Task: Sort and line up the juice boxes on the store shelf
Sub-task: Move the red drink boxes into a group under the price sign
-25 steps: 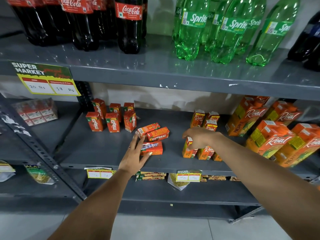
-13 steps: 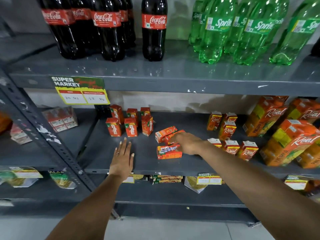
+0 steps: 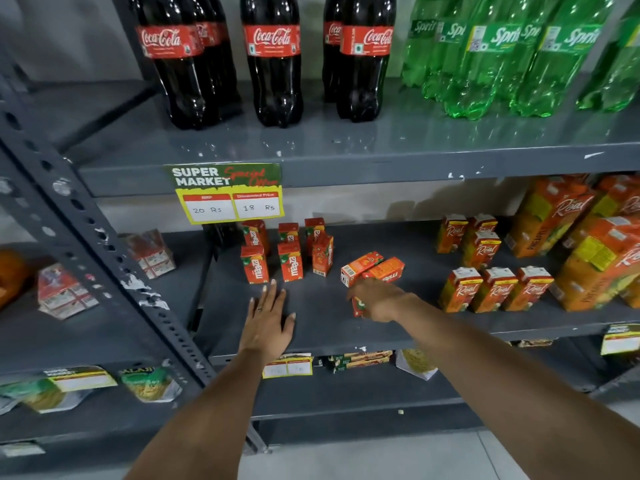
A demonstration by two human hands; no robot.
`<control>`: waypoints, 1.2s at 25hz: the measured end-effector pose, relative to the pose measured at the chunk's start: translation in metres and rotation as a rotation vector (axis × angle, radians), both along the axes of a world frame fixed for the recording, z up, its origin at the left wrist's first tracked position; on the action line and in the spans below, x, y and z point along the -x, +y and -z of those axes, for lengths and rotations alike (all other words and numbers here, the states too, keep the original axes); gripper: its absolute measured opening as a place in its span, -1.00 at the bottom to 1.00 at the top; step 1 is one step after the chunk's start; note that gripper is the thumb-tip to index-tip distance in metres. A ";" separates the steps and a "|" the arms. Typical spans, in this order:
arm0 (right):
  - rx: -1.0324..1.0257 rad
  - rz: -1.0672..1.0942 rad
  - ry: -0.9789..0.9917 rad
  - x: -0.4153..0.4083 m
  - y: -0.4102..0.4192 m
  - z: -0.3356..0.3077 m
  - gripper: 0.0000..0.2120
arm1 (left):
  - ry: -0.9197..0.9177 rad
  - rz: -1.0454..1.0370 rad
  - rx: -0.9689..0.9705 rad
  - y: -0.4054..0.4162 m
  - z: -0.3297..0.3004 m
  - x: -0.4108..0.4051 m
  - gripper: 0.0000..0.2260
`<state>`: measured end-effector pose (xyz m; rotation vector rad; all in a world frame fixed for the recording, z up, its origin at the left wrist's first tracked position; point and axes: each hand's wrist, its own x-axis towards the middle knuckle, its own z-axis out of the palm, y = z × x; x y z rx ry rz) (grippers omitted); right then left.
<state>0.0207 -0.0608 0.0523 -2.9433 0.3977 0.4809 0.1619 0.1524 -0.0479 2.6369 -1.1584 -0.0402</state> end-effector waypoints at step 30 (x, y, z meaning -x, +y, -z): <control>-0.072 0.266 -0.196 0.031 -0.029 -0.039 -0.52 | -0.027 -0.009 0.059 0.004 -0.005 0.004 -0.42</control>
